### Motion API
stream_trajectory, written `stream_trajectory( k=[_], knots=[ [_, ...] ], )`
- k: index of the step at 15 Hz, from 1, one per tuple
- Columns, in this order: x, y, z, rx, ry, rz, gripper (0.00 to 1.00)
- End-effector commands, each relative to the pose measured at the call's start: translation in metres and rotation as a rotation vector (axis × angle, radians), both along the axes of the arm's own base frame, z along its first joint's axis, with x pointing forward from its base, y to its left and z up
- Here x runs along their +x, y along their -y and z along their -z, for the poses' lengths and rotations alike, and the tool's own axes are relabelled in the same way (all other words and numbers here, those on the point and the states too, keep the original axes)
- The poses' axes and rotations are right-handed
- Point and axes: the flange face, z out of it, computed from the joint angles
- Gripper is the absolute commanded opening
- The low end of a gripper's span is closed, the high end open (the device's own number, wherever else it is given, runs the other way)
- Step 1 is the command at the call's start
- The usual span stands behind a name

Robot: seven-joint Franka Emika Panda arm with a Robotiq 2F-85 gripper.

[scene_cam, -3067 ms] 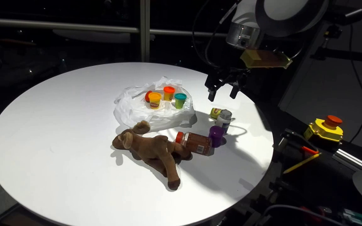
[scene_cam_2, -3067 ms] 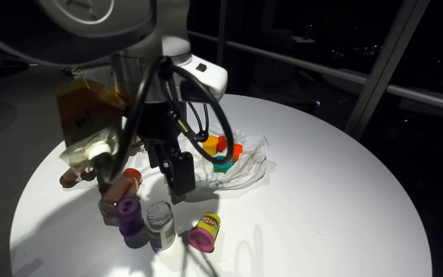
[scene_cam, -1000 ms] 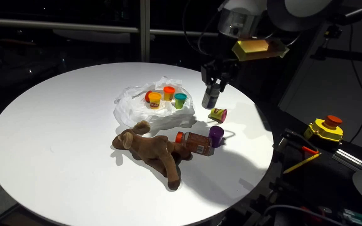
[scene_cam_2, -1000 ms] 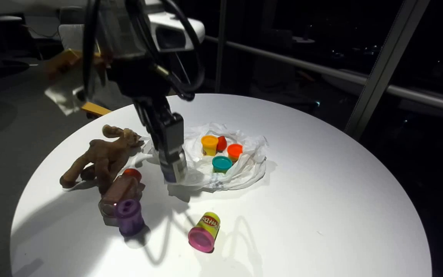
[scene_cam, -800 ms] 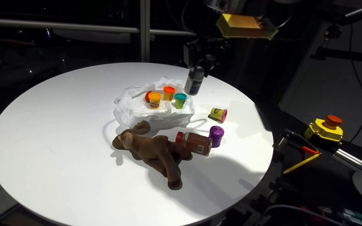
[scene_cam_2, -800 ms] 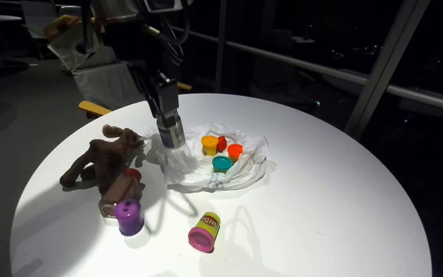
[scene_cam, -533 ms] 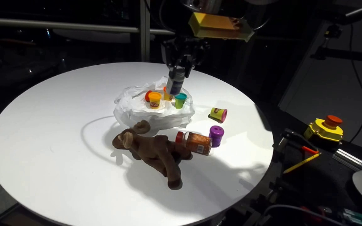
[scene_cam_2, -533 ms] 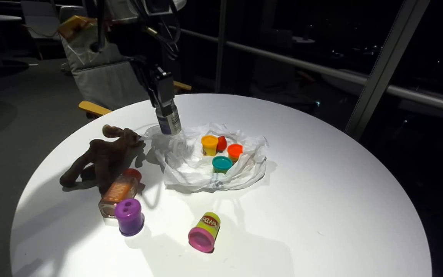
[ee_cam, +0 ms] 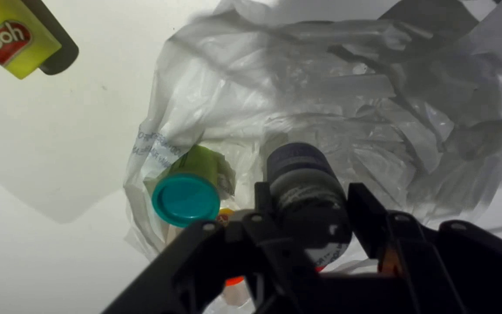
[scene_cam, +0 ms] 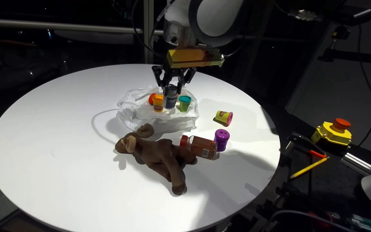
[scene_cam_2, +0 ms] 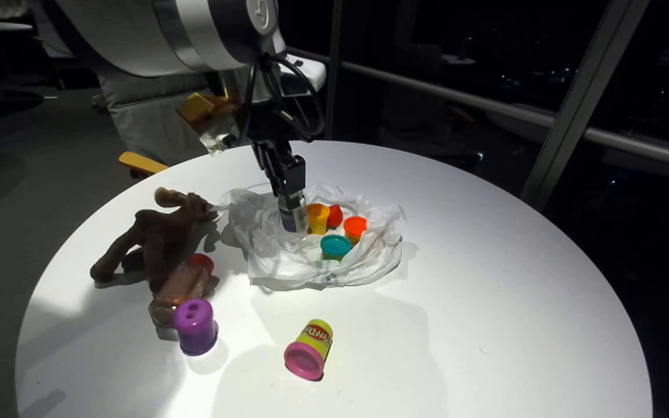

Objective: Put all the contents in the white plastic bag

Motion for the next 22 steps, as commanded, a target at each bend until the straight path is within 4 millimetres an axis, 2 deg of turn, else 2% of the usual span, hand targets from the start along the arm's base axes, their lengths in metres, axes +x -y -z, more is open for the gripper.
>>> stream_trajectory(
  k=[1, 5, 6, 7, 9, 10, 11, 15, 17, 19, 22],
  knots=[
    [0.03, 0.015, 0.009, -0.011, 0.023, 0.048, 0.23],
    [0.04, 0.042, 0.022, 0.003, 0.005, 0.11, 0.23],
    [0.039, 0.048, 0.024, 0.01, -0.004, 0.121, 0.61],
    [0.039, 0.053, 0.024, 0.025, -0.007, 0.134, 0.73],
    [0.034, 0.061, 0.016, 0.063, -0.008, 0.15, 0.87],
    [0.03, 0.064, 0.004, 0.079, 0.007, 0.152, 0.95],
    [0.027, 0.067, -0.007, 0.091, 0.019, 0.15, 1.0],
    [-0.013, 0.083, -0.057, 0.051, 0.035, 0.071, 1.0],
    [-0.041, 0.098, -0.068, -0.005, 0.005, 0.004, 1.0],
    [-0.066, 0.116, -0.065, -0.018, -0.031, -0.05, 1.0],
    [-0.092, 0.134, -0.039, -0.001, -0.056, -0.086, 1.0]
  ],
)
